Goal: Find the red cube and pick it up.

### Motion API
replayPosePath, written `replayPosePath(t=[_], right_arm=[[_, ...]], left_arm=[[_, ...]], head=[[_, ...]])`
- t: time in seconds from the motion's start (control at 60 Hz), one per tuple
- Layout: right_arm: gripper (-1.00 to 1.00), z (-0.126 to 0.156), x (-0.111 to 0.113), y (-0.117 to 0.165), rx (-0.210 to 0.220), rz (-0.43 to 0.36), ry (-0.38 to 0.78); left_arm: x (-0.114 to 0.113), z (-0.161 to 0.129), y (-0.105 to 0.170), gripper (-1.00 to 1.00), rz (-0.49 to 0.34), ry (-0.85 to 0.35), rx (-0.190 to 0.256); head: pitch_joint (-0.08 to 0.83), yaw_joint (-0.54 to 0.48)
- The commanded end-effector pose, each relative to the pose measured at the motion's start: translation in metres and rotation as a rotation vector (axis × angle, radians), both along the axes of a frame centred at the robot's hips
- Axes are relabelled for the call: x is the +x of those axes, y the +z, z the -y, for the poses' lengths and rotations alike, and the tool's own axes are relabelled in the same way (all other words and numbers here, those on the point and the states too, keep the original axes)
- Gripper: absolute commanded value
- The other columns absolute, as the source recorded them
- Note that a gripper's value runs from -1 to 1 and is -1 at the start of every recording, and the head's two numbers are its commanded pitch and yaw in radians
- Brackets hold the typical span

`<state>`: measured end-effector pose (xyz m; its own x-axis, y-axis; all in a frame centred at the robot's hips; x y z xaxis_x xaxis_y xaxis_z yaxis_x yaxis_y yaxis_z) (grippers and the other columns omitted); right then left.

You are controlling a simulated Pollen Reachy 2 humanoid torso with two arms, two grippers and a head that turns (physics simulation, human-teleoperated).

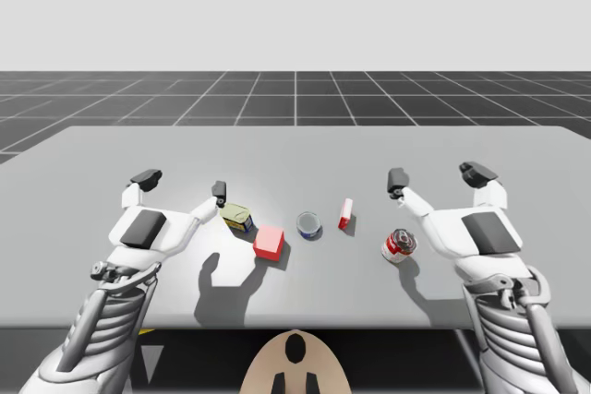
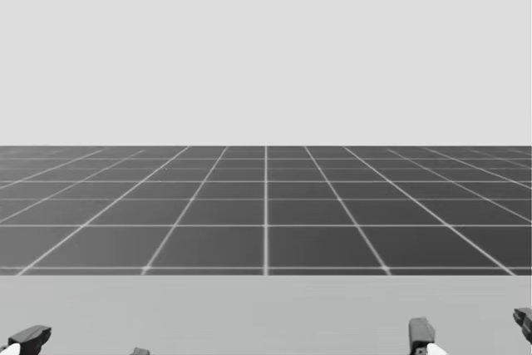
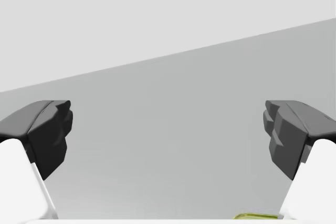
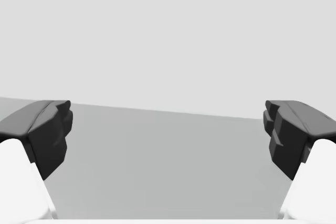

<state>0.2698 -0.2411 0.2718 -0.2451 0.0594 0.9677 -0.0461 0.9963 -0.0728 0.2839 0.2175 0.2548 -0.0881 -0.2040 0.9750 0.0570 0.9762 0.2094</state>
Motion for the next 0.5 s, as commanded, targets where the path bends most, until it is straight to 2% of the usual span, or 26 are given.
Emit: replayPosePath(t=[0.017,0.05,0.083,0.167,0.25,0.5], right_arm=[[-1.00,-0.0011,-0.0014,-0.0018,-0.004,0.018,-0.045],[-1.00,-0.0009,-0.0013,-0.0014,-0.018,0.010,-0.033],[-1.00,-0.0014,-0.0001,-0.0009,0.013,-0.012,-0.023],[-1.00,-0.0006,0.0002,0.0002,0.011,-0.031,0.006],[-1.00,0.0000,0.0004,0.0006,0.022,-0.033,0.005],[-1.00,0.0005,0.0011,0.0006,0.007,-0.024,-0.004]], left_arm=[[-0.0001,0.0000,0.0000,-1.00,-0.001,0.000,0.002],[-0.0002,0.0000,0.0000,-1.00,-0.001,0.000,0.001],[-0.0002,0.0000,0.0001,-1.00,-0.001,0.001,0.001],[-0.0003,-0.0003,0.0002,-1.00,-0.001,0.001,-0.001],[-0.0002,-0.0009,0.0002,-1.00,-0.001,0.003,-0.002],[0.0005,-0.0017,0.0003,-1.00,-0.001,0.005,-0.001]], head=[[0.004,0.00],[0.006,0.00],[0.016,0.00],[0.049,0.01],[0.108,0.01],[0.319,0.02]])
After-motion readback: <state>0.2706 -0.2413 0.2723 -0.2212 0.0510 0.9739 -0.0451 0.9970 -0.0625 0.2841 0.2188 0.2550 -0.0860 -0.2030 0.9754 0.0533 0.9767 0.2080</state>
